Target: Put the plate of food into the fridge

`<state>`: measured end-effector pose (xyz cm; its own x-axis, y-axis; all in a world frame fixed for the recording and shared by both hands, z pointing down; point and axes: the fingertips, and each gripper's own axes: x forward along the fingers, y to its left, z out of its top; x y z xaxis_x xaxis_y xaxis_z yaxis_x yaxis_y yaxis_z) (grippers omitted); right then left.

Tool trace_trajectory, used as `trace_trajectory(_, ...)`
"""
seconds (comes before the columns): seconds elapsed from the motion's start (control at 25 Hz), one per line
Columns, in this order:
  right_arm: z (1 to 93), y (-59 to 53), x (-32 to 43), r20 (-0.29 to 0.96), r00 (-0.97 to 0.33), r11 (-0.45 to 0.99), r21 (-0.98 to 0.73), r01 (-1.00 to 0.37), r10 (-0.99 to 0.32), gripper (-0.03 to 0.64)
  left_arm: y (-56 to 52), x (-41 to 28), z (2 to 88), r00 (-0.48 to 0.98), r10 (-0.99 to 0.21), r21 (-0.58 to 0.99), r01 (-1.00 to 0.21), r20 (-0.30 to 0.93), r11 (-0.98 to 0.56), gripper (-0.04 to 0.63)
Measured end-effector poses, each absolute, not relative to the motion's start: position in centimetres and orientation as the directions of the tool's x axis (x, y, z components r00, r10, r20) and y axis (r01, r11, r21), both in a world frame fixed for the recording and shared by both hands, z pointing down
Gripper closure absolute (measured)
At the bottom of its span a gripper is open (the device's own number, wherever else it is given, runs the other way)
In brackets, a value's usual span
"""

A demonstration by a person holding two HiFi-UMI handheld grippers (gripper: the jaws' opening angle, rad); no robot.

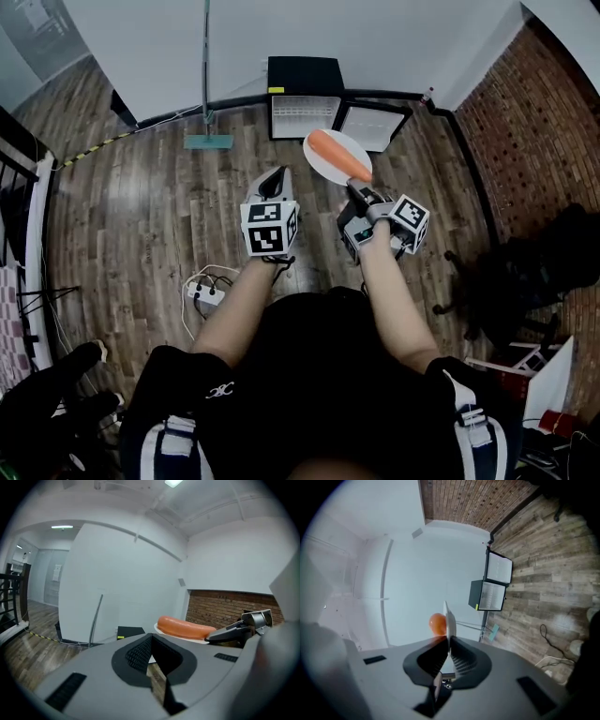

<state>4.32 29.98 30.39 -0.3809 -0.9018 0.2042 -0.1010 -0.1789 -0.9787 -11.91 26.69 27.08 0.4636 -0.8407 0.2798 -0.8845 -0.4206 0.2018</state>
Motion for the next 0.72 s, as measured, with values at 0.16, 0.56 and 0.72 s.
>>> trace_trajectory(0.16,30.9,29.2,4.1,0.208,-0.373,-0.18,-0.978,-0.109,-0.904,0.588,25.7,-12.5,28.2,0.464,-0.833,0.216,-0.884,0.301,-0.415,0.597)
trace_trajectory(0.56,32.9,22.7,5.9,0.225,-0.351,-0.197,-0.974,-0.114,-0.909,0.589,19.4,-11.4,29.4,0.459,-0.831,0.195,-0.888,0.314,-0.417,0.598)
trace_trajectory(0.72,33.3,17.3,8.3,0.195,-0.364,-0.168,-0.98,-0.105,-0.911,0.589,14.9,-9.4,29.9,0.445,-0.829,0.178,-0.896,0.34,-0.408,0.598)
